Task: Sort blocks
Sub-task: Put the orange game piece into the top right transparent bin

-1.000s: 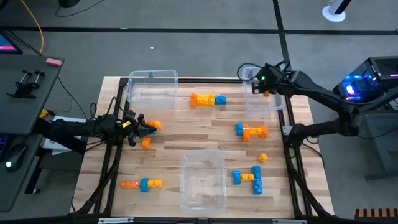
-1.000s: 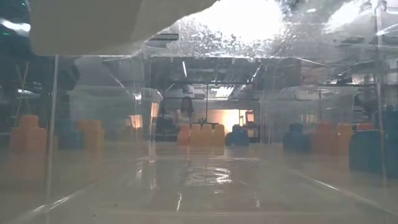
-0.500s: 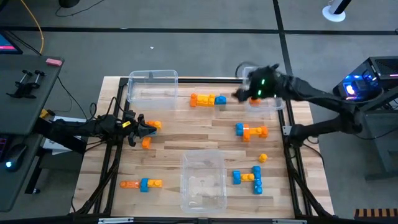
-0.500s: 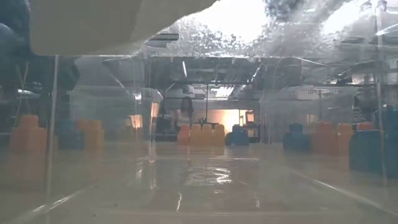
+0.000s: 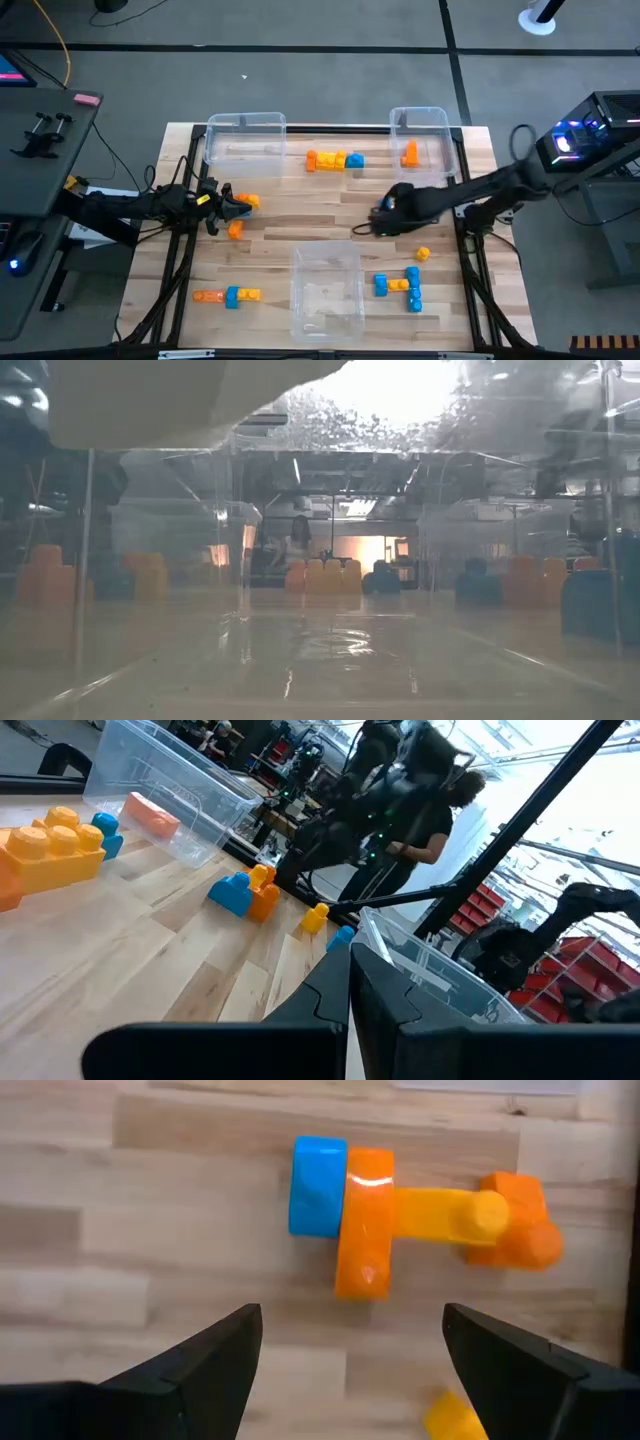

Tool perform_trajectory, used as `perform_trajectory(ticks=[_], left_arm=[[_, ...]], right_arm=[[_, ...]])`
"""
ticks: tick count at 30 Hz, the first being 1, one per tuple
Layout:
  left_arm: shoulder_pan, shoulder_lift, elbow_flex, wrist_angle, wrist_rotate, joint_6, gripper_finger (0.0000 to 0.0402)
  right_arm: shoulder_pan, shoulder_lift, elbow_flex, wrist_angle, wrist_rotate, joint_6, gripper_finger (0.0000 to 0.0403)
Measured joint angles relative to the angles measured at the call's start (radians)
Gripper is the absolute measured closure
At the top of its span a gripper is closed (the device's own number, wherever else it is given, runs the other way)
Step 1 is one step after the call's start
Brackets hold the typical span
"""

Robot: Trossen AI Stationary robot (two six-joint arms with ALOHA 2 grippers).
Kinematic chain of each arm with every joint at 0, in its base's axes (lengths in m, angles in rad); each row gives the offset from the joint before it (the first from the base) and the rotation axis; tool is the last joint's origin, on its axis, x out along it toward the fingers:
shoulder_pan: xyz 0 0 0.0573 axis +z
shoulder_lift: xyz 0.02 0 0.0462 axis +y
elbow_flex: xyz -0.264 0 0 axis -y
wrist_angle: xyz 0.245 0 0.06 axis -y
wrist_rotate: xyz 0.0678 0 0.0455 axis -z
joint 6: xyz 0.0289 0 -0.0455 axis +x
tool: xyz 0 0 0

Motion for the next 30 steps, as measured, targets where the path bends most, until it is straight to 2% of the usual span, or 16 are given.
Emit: perform_trajectory(ticks=[6,14,17,19,24,26,30], left_arm=[[0.000,0.000,0.000,0.000,0.000,0.000,0.0401],[0.000,0.000,0.000,0.000,0.000,0.000,0.0401],[0.000,0.000,0.000,0.000,0.000,0.000,0.0401],[0.000,0.000,0.000,0.000,0.000,0.000,0.0401],[0.000,0.000,0.000,0.000,0.000,0.000,0.0401],[0.000,0.000,0.000,0.000,0.000,0.000,0.0401],[0.000,0.000,0.000,0.000,0.000,0.000,0.0401]], right_arm=[[-0.060,0.153,0.000,0.004,-0.047,-0.092,0.0097],[-0.124,0.172,-0.002,-0.005,-0.116,-0.244,0.0097],[-0.139,0.155,-0.053,0.059,-0.166,-0.280,0.0097],[-0.135,0.114,-0.108,0.122,-0.191,-0.244,0.0096],[-0.127,-0.004,-0.225,0.218,-0.163,-0.129,0.0096],[-0.129,-0.028,-0.264,0.238,-0.163,-0.123,0.0096],[-0.125,-0.028,-0.344,0.391,-0.184,-0.103,0.0096]])
